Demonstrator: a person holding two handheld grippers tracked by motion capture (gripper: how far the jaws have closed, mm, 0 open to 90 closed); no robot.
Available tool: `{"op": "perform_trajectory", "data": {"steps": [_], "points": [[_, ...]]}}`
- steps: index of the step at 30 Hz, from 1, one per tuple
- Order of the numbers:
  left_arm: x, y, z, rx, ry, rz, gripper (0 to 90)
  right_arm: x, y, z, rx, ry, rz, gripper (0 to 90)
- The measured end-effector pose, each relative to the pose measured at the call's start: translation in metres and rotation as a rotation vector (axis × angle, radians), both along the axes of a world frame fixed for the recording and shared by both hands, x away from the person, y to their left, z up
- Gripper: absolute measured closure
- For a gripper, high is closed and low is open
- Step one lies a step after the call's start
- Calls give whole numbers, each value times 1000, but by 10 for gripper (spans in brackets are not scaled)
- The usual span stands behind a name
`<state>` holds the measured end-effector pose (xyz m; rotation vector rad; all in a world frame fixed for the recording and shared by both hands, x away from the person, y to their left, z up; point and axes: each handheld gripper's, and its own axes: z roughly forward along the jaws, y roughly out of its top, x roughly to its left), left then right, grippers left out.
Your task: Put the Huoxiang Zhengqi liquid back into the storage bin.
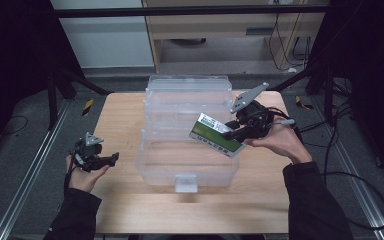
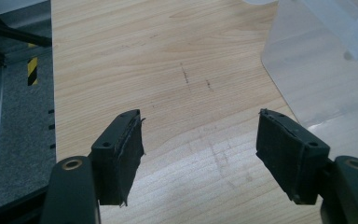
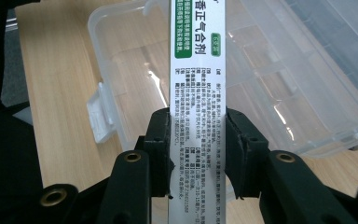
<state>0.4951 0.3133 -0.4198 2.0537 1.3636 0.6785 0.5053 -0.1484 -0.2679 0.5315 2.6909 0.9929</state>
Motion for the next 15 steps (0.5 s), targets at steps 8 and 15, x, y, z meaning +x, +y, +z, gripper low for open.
{"op": "perform_trajectory", "data": {"steps": [8, 15], "points": [[-1, 2, 2, -6, -6, 3, 308, 7, 7, -3, -46, 16, 74, 647], [0, 2, 1, -7, -4, 4, 308, 13, 12, -9, -74, 35, 136, 646]]}}
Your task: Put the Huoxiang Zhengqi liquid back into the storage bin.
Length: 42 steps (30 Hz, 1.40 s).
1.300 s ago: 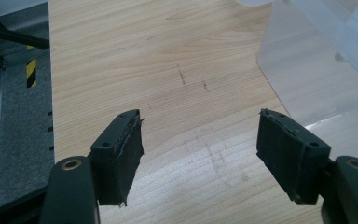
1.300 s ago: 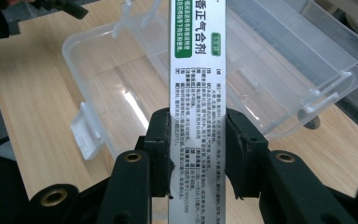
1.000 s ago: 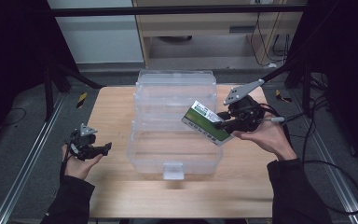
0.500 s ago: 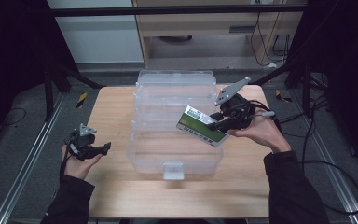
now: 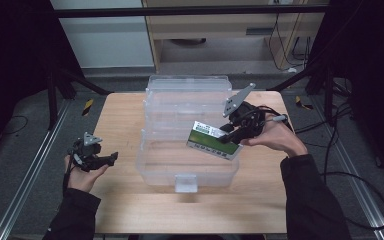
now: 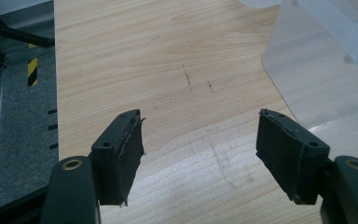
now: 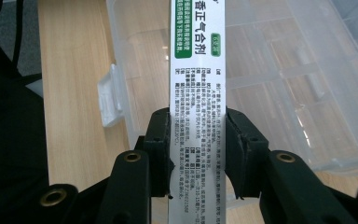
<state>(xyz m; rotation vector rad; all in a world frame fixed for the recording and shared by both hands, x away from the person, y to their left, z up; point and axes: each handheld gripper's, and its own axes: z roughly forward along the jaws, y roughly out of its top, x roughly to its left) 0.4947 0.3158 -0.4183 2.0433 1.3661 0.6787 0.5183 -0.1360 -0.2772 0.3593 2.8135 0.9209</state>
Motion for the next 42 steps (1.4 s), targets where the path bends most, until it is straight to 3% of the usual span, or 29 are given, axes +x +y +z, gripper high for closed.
{"op": "perform_trajectory", "data": {"steps": [5, 24, 31, 42], "points": [[0, -1, -1, 2, 5, -3, 308, 3, 2, -4, -8, 22, 29, 646], [0, 1, -1, 1, 3, 2, 308, 8, 14, -22, -98, 26, 137, 646], [0, 1, 0, 0, 0, 2, 308, 9, 19, -29, -138, 48, 164, 646], [0, 2, 0, 1, 2, 2, 308, 10, 23, -39, -193, 36, 177, 646]]}}
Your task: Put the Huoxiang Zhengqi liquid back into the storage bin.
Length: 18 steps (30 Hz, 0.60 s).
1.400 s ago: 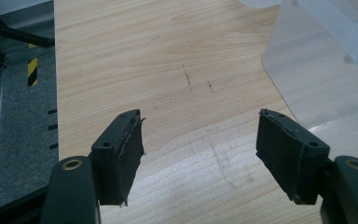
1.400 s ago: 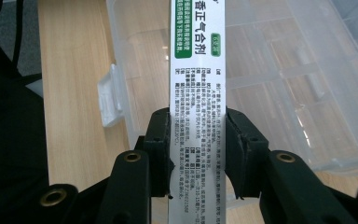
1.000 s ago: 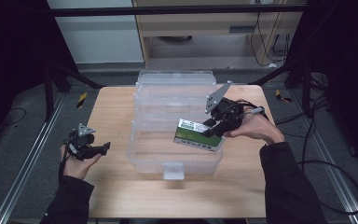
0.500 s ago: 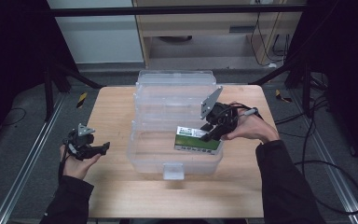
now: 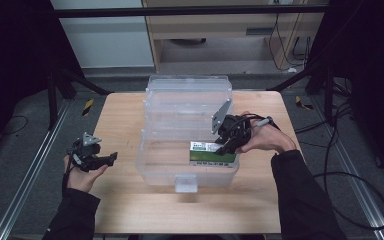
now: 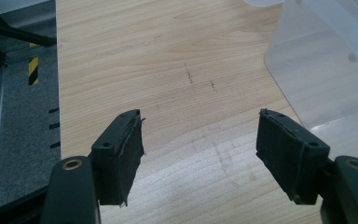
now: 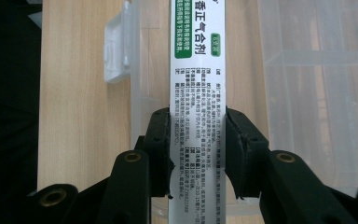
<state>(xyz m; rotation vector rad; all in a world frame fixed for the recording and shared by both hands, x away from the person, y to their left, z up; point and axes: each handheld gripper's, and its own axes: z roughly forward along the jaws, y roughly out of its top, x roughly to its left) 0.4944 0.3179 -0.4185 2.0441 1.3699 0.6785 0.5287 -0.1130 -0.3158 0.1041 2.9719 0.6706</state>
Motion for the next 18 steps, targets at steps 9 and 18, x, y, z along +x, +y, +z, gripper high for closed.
{"op": "perform_trajectory", "data": {"steps": [9, 18], "points": [[0, 0, -1, 1, 0, 1, 308, 1, 0, -10, -18, 9, 14, 646], [1, -1, -1, 3, 2, -1, 308, 1, 4, -18, -38, 30, 24, 645]]}}
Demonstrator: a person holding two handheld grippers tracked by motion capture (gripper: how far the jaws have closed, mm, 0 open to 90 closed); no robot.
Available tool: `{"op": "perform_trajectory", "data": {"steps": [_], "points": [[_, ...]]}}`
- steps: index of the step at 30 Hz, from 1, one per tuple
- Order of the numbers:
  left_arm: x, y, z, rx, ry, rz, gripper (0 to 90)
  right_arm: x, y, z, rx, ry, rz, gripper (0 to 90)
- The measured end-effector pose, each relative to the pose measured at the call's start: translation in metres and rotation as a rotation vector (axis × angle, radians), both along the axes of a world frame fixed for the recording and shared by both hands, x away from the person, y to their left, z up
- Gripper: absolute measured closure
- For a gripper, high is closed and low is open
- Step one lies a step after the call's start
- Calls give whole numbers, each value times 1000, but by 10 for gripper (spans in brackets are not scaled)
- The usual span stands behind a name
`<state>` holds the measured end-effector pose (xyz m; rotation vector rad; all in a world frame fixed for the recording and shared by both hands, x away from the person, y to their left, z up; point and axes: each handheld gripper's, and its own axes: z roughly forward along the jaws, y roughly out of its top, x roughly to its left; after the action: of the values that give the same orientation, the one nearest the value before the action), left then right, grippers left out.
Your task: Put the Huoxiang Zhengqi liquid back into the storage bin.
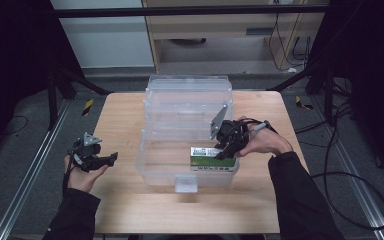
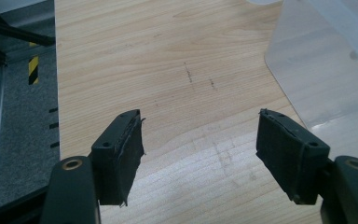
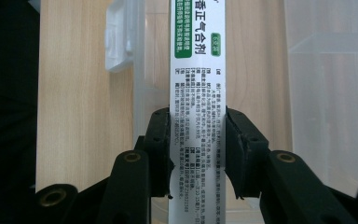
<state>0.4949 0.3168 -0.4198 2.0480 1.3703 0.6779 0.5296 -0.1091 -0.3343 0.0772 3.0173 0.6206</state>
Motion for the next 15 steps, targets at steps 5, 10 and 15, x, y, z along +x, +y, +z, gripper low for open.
{"op": "perform_trajectory", "data": {"steps": [5, 10, 15], "points": [[0, 0, 0, 2, -1, -1, 308, 0, 3, -4, -18, 0, 4, 644], [0, 0, 0, 3, 0, -1, 307, 0, 4, -10, -31, 7, -2, 643], [0, 0, 0, 3, -1, -1, 308, 0, 5, -15, -32, 13, -1, 643]]}}
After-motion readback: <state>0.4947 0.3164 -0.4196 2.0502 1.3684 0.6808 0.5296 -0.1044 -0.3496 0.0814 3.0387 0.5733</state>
